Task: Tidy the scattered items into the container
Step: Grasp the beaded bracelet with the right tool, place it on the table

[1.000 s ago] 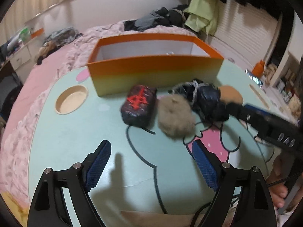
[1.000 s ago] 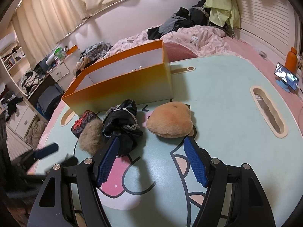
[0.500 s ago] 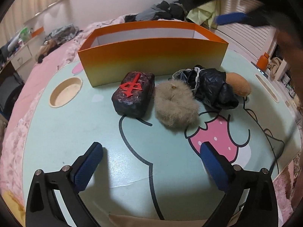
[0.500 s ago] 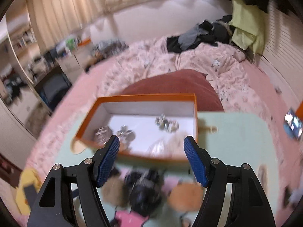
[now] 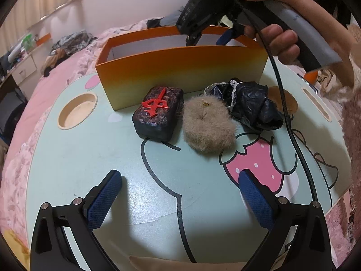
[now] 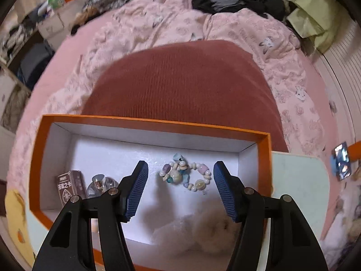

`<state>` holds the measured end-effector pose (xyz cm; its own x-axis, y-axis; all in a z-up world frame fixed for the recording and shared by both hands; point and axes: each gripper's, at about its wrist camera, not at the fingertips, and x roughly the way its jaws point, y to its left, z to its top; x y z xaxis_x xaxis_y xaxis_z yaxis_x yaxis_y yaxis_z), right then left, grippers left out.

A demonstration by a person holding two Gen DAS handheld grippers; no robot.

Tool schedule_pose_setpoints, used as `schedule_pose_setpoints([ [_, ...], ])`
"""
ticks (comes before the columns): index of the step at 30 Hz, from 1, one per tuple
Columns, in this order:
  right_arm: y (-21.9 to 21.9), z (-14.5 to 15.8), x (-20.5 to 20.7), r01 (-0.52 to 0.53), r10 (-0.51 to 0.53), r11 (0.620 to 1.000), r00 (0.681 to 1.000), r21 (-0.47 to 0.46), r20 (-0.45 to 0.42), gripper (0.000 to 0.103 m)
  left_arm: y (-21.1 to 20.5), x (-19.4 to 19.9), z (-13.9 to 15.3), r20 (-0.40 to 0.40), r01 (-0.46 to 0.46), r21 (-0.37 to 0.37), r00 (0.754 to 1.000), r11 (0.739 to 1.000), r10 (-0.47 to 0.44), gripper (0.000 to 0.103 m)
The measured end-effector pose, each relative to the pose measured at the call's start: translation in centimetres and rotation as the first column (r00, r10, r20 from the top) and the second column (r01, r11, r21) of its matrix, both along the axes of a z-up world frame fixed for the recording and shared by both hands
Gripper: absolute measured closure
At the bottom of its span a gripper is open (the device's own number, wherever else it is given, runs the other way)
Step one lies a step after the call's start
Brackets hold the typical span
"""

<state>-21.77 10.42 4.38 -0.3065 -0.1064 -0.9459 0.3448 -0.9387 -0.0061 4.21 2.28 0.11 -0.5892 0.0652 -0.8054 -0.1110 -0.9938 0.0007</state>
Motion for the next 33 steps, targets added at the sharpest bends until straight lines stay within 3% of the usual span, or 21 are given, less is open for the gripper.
schedule_pose_setpoints([
  [3, -1.0, -0.9, -0.4, -0.028, 0.026, 0.991, 1.000, 0.130, 0.015, 0.042, 0.1, 0.0, 0.0, 0.000, 0.002, -0.002, 1.000, 1.000, -0.002, 0.001],
  [4, -1.3, -1.3, -0.6, -0.038, 0.035, 0.981, 0.999, 0.192, 0.018, 0.048, 0.2, -0.1, 0.0, 0.000, 0.003, -0.002, 1.000, 1.000, -0.003, 0.001],
  [7, -1.2, -1.5, -0.8, -0.047, 0.039, 0.982, 0.998, 0.184, 0.047, 0.085, 0.3, -0.1, -0.1, 0.002, 0.004, 0.001, 1.000, 1.000, -0.004, 0.001],
  [11, -0.7, -1.4, -1.1, -0.030, 0.020, 0.989, 0.997, 0.145, 0.069, 0.086, 0.5, -0.2, -0.1, 0.003, 0.004, 0.001, 1.000, 1.000, -0.004, 0.001],
  [14, 0.0, -0.6, -0.8, -0.015, 0.012, 0.998, 0.999, 0.065, 0.049, 0.090, 0.6, -0.3, 0.0, 0.004, 0.005, 0.003, 1.000, 1.000, -0.005, 0.001],
  [19, 1.9, 3.4, 1.8, -0.016, 0.010, 0.996, 0.997, -0.089, -0.071, 0.090, 0.6, -0.4, 0.0, 0.004, 0.004, 0.003, 1.000, 1.000, -0.004, 0.001],
  [25, 5.5, 8.5, 8.6, -0.067, 0.006, 0.949, 0.981, -0.308, -0.195, 0.090, 0.6, -0.4, 0.0, 0.004, 0.005, 0.002, 1.000, 1.000, -0.005, 0.000],
  [29, 7.2, 7.3, 12.8, -0.077, 0.006, 0.929, 0.981, -0.362, -0.194, 0.090, 0.7, -0.5, 0.0, 0.003, 0.006, 0.002, 1.000, 1.000, -0.006, 0.000],
  [33, 7.7, 4.1, 13.7, -0.040, -0.016, 0.941, 0.986, -0.335, -0.163, 0.090, 0.6, -0.5, 0.0, 0.004, 0.007, 0.002, 1.000, 1.000, -0.007, 0.000],
])
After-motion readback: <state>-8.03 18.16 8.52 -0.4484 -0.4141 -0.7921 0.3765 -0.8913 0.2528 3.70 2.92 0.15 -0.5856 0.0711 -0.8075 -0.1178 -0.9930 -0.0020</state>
